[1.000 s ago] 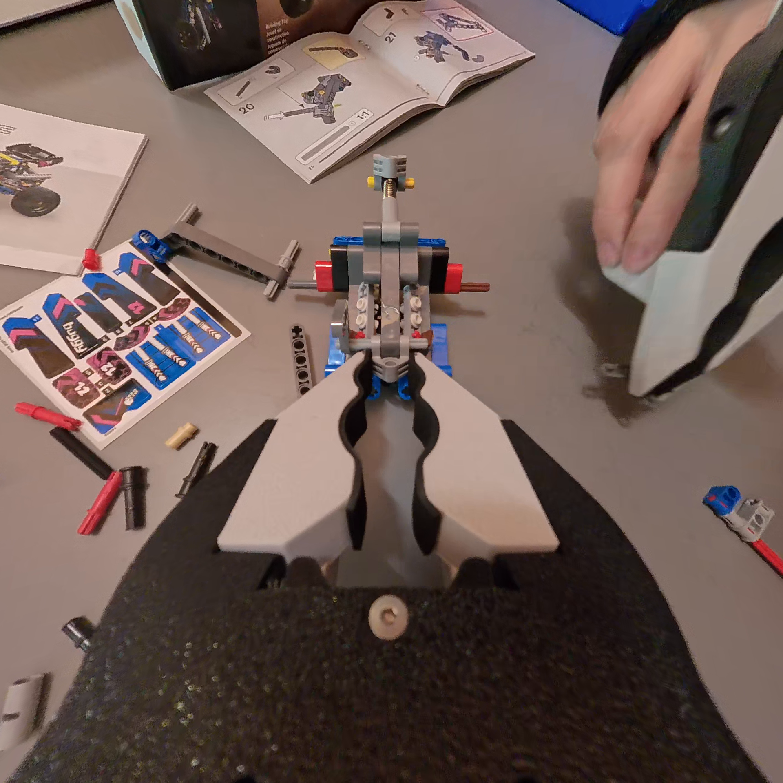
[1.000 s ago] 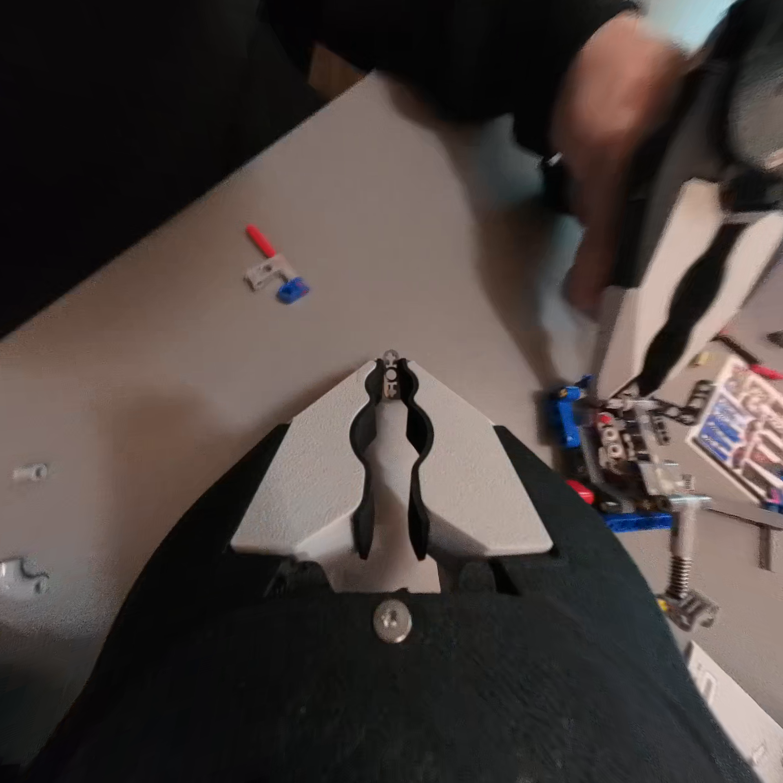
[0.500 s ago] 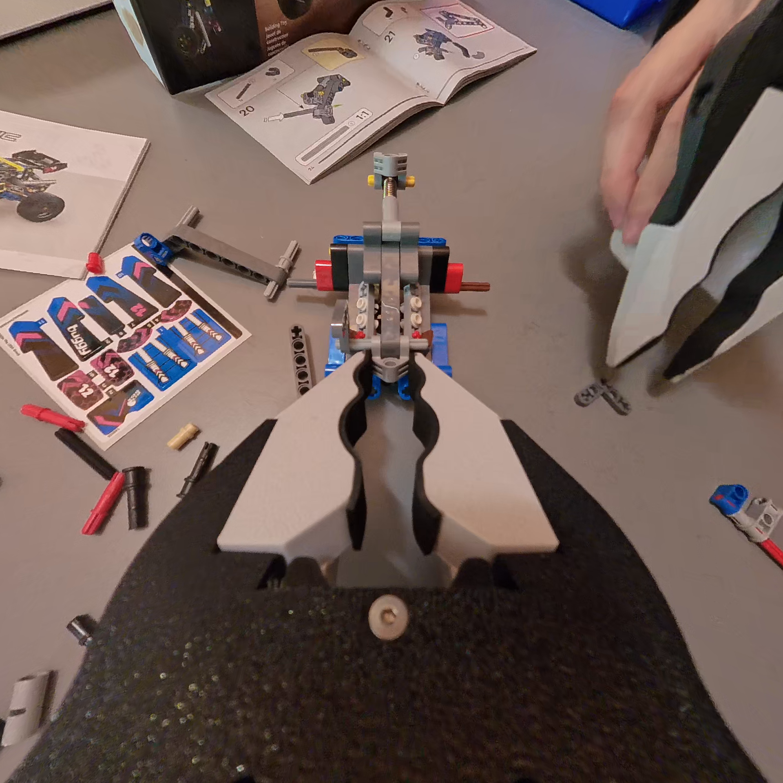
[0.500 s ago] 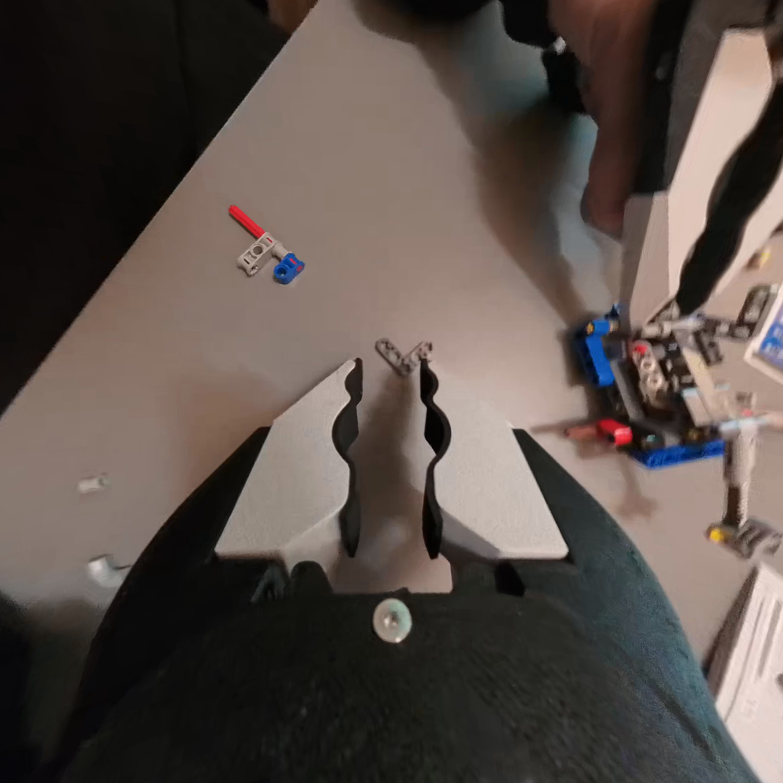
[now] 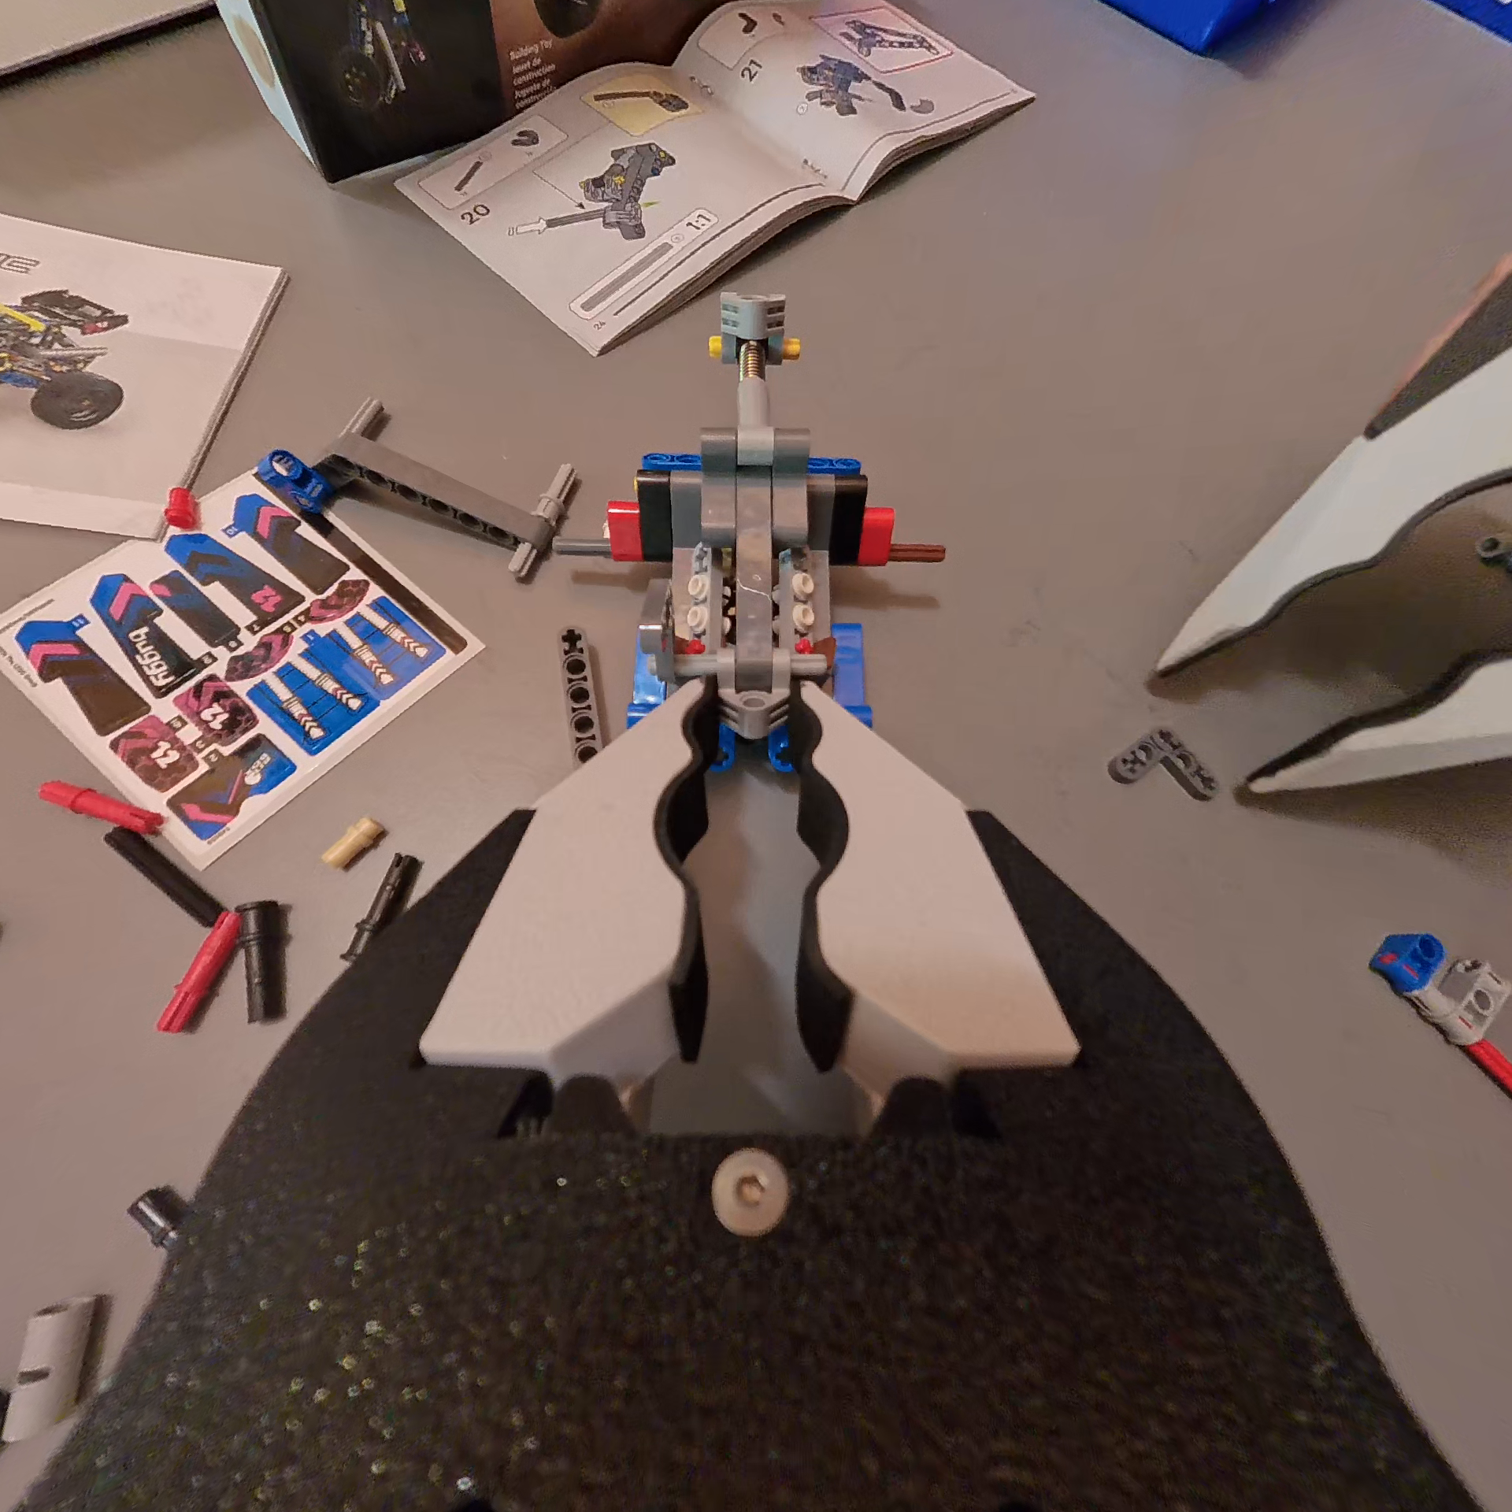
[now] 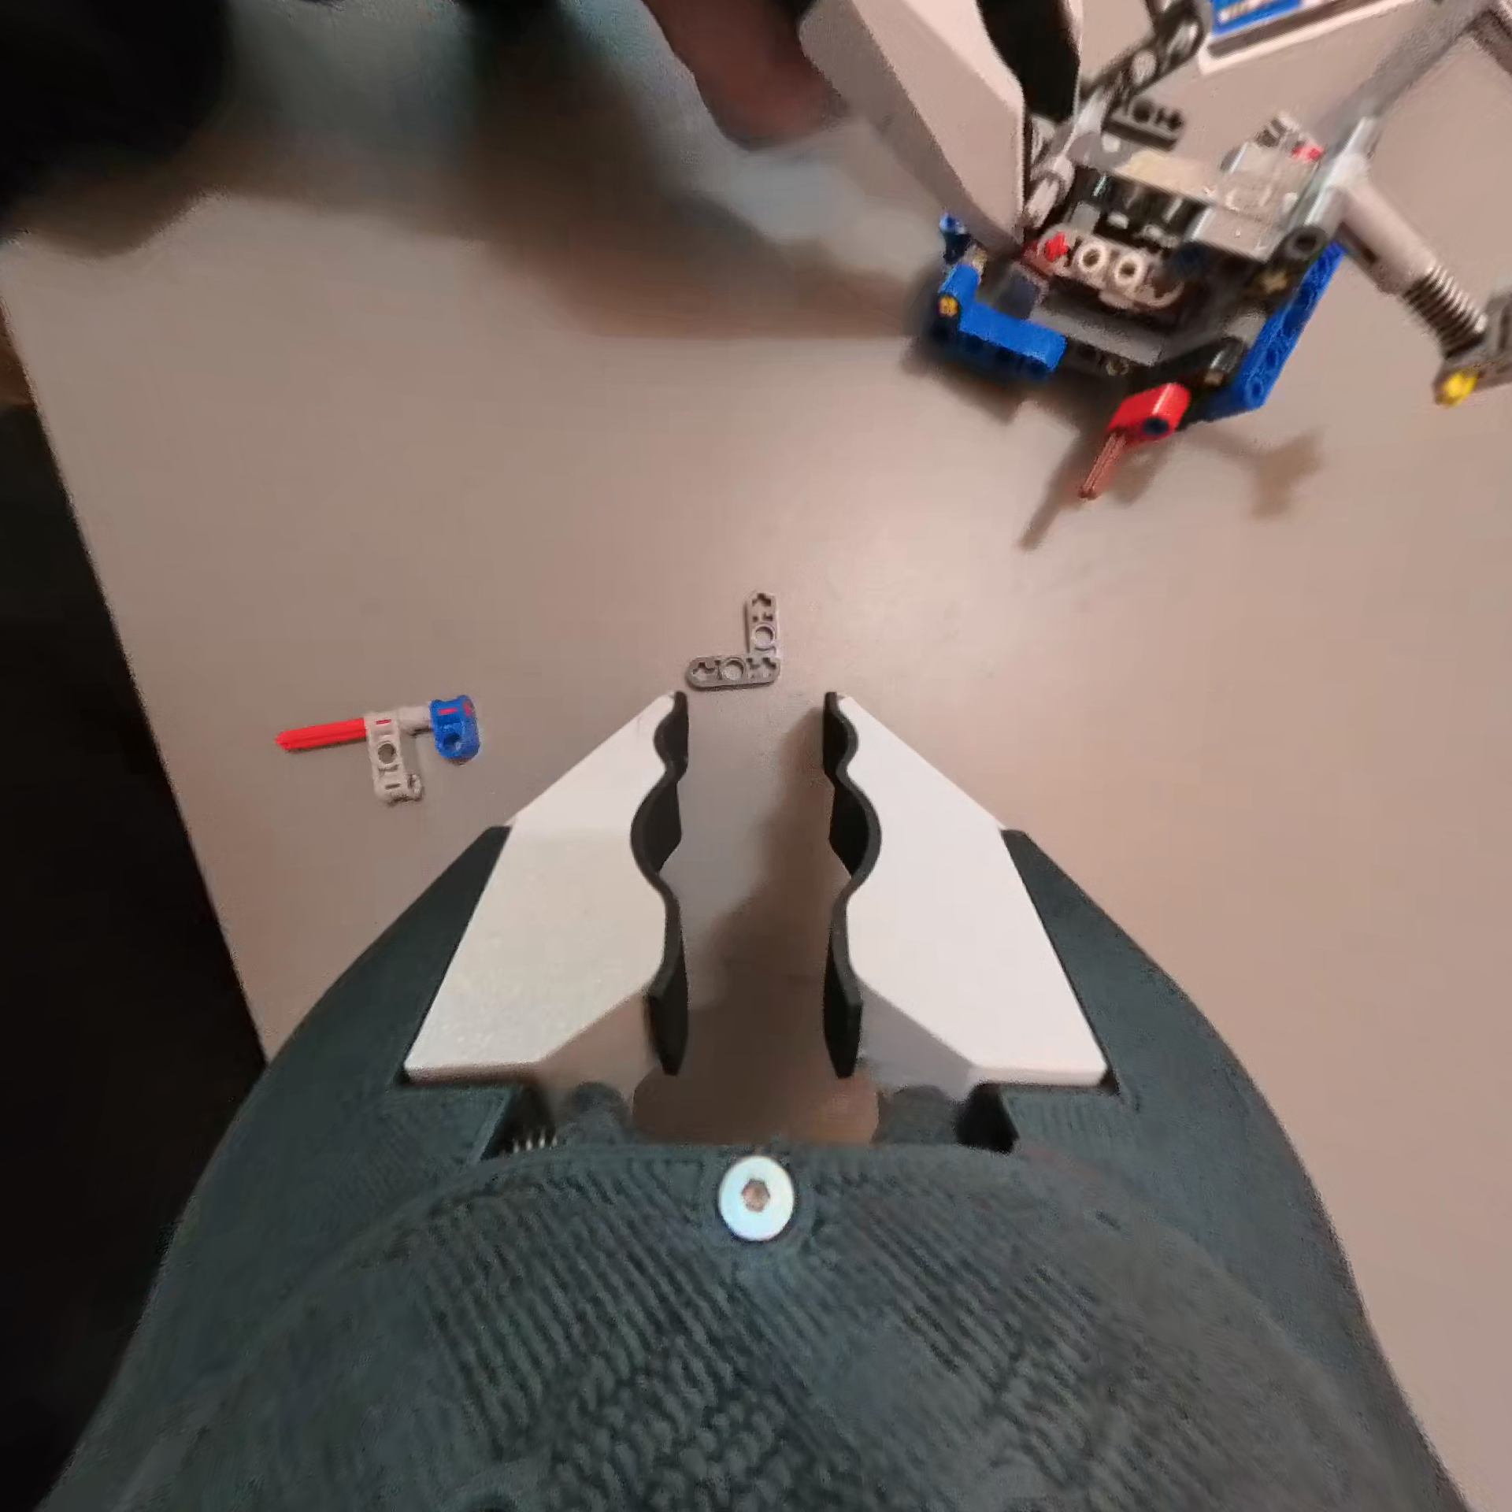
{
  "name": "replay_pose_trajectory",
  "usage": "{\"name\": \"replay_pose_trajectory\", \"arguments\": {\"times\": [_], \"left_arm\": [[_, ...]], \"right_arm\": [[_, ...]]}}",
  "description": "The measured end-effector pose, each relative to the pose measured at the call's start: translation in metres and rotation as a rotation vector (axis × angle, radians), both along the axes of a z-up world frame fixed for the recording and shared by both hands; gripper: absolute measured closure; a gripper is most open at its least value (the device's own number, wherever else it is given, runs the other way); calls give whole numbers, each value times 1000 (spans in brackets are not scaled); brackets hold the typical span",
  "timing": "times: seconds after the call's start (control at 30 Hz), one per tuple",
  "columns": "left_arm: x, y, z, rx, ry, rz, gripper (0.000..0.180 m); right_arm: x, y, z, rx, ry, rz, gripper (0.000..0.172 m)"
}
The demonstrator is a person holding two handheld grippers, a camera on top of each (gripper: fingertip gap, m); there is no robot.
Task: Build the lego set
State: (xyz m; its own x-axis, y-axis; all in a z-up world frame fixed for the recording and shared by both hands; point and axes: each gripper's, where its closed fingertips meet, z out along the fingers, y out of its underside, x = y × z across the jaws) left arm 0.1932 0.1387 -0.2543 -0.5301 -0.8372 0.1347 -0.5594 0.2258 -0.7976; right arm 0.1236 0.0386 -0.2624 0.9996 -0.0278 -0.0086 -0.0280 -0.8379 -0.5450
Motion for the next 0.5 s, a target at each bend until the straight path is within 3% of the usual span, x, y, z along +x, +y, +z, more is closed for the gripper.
{"name": "replay_pose_trajectory", "arguments": {"times": [0.13,0.23,0.33,0.5], "left_arm": [[0,0,0,8,-4,-2,168],[0,0,0,10,-6,-3,168],[-1,-1,0,15,-9,-5,168],[-1,-1,0,13,-8,-6,168]], "right_arm": [[-8,9,-4,60,26,-19,136],[0,12,-6,64,-4,-9,144],[1,14,-6,76,-2,62,149],[-7,10,-6,80,-3,272,133]]}}
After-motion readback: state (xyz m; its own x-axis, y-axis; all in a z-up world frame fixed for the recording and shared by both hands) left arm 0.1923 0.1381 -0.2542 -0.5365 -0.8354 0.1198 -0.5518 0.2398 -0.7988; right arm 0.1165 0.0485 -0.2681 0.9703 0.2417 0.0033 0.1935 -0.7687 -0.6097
